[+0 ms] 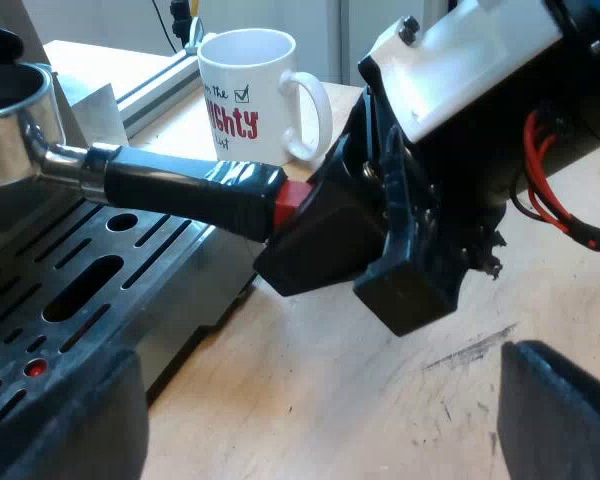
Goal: Grind coffee beans and then tamp
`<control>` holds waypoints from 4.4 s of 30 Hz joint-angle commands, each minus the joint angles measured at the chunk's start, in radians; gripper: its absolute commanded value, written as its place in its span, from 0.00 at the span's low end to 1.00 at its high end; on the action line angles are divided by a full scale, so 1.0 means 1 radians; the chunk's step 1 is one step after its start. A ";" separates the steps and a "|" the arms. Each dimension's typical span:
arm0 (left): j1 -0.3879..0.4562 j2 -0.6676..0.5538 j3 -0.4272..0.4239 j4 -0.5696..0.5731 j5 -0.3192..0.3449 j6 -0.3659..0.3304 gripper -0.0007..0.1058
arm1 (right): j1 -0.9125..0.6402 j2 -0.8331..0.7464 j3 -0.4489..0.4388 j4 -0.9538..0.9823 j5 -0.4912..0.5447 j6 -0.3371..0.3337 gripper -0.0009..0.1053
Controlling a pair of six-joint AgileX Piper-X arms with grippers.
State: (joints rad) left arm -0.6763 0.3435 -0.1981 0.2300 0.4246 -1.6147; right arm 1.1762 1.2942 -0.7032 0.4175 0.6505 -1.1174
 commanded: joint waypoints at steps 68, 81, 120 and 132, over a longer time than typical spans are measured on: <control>-0.006 -0.224 -0.164 0.484 0.007 0.005 0.69 | 0.103 -0.214 0.281 -0.123 -0.293 -0.368 0.01; -0.006 -0.219 -0.120 0.446 -0.004 0.013 0.69 | 0.103 -0.173 0.313 -0.153 -0.319 -0.368 0.01; -0.006 0.001 -0.118 0.437 -0.002 0.013 0.69 | 0.103 -0.019 0.313 -0.216 -0.344 -0.360 0.01; -0.006 0.001 -0.118 0.439 -0.002 0.013 0.69 | 0.103 -0.019 0.313 -0.188 -0.395 -0.331 0.41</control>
State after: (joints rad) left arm -0.6763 0.3463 -0.3168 0.6788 0.4257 -1.6098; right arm 1.2839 1.2828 -0.3818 0.2199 0.2764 -1.4560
